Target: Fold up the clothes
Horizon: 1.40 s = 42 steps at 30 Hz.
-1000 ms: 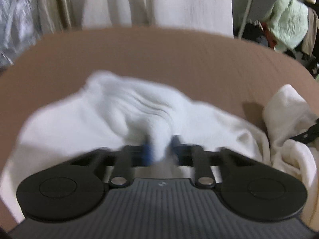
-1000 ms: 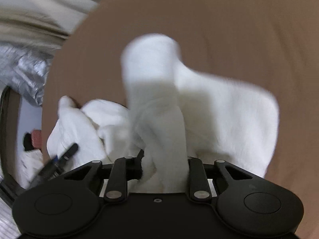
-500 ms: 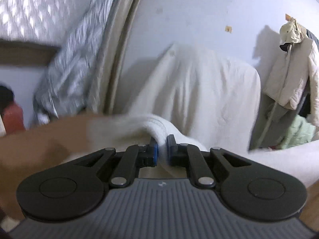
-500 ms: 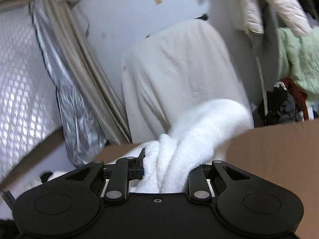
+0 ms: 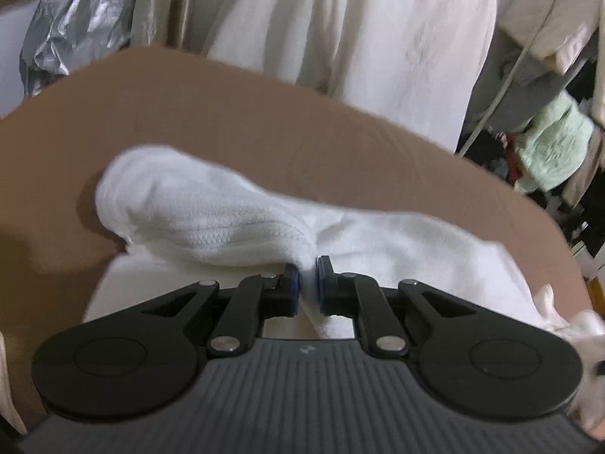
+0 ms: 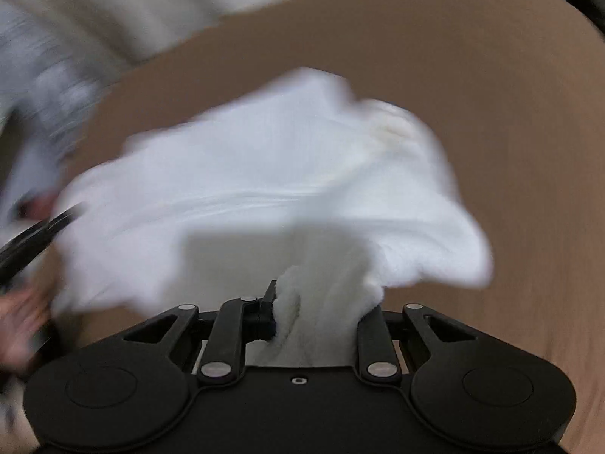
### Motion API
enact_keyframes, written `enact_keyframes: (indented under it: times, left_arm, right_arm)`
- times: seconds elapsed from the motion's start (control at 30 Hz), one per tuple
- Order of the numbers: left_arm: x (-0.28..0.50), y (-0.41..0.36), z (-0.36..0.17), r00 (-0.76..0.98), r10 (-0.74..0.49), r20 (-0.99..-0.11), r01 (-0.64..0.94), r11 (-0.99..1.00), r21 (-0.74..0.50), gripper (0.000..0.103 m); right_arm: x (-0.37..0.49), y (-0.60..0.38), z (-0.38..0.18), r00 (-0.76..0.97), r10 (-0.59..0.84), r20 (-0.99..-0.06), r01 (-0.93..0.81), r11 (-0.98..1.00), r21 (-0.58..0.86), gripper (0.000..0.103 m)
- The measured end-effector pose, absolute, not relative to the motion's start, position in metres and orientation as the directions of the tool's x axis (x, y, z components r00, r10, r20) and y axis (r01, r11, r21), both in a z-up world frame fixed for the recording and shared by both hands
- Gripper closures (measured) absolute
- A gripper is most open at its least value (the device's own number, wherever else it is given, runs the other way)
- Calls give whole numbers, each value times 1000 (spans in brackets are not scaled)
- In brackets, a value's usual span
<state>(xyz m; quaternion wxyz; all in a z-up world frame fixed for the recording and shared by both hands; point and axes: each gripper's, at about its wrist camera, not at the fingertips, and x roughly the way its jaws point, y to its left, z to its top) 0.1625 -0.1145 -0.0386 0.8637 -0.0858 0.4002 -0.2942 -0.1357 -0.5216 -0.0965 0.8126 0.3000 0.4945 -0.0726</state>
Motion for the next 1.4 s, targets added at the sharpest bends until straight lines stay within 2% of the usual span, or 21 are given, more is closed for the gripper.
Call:
enact_keyframes:
  times: [0.17,0.27,0.37,0.4,0.47,0.53,0.57,0.6,0.67,0.73,0.77,0.83,0.93,0.97,1.0,1.07,1.1,1.13,1.17,1.23,1.4]
  left_arm:
    - [177,-74,-35,485,-631,-606,367,776,-513,94]
    - [178,-63,-39,476,-631,-613,336,774,-536,94]
    - [163,-73,-36,496,-587,-640,370,810,-456,94]
    - [158,-77,-33,512,-565,-647,381,825,-418,94]
    - [149,-76,-21,539,-554,-635,385,832,-399,94]
    - [139,-70,-4,566,-561,-604,390,828,-403,94]
    - [134,-64,9,586,-573,-573,399,819,-412,94]
    - [129,-57,20,616,-576,-537,405,817,-411,95]
    - [117,-44,43,707,-519,-480,384,852,-356,95]
    - [116,-38,52,761,-450,-467,336,890,-309,95]
    - [120,-39,51,768,-430,-475,321,900,-295,94]
    - [132,-42,45,761,-397,-512,298,916,-268,82]
    - [159,-62,19,759,-244,-604,220,969,-115,79]
    - [167,-69,11,758,-183,-626,191,980,-55,79]
    - [176,-76,2,756,-120,-643,162,987,6,79]
    - [192,-81,-10,730,-121,-673,177,984,15,72]
    - [200,-79,-14,710,-154,-688,191,981,-24,58]
    - [208,-77,-20,695,-171,-699,187,981,-54,48]
    - [216,-73,-26,685,-175,-708,170,982,-79,46]
    - [230,-65,-39,677,-166,-717,132,986,-104,35]
    - [247,-47,-81,625,-212,-751,123,977,-173,33]
  right_arm:
    - [-142,-464,-35,414,237,-879,96,949,301,77]
    - [-144,-447,-107,191,339,-921,80,930,359,71]
    - [-143,-400,-184,-72,332,-940,-10,943,334,69]
    - [-140,-391,-190,-93,324,-942,-38,944,328,68]
    - [-133,-387,-182,-83,296,-952,-83,949,303,65]
    - [-133,-398,-152,-28,261,-965,-123,957,262,55]
    - [-134,-404,-138,1,244,-970,-141,960,241,42]
    - [-133,-410,-124,26,222,-975,-159,963,215,35]
    - [-139,-432,-106,65,179,-982,-162,973,166,35]
    - [-148,-458,-90,103,146,-984,-144,981,131,35]
    - [-152,-471,-82,132,134,-982,-131,984,117,35]
    - [-152,-494,-64,237,128,-963,-85,990,111,35]
    - [-144,-531,-45,401,107,-910,6,993,120,31]
    - [-134,-541,-51,434,101,-895,51,989,136,24]
    - [-121,-549,-61,443,98,-891,96,983,156,23]
    - [-94,-565,-81,461,92,-883,184,963,197,23]
    - [-80,-572,-93,467,91,-880,226,950,218,23]
    - [-65,-577,-109,466,94,-880,263,935,239,23]
    - [-52,-585,-119,468,94,-879,296,920,256,23]
    - [-29,-599,-139,488,91,-868,346,893,289,23]
    - [-18,-610,-187,514,104,-851,418,836,355,23]
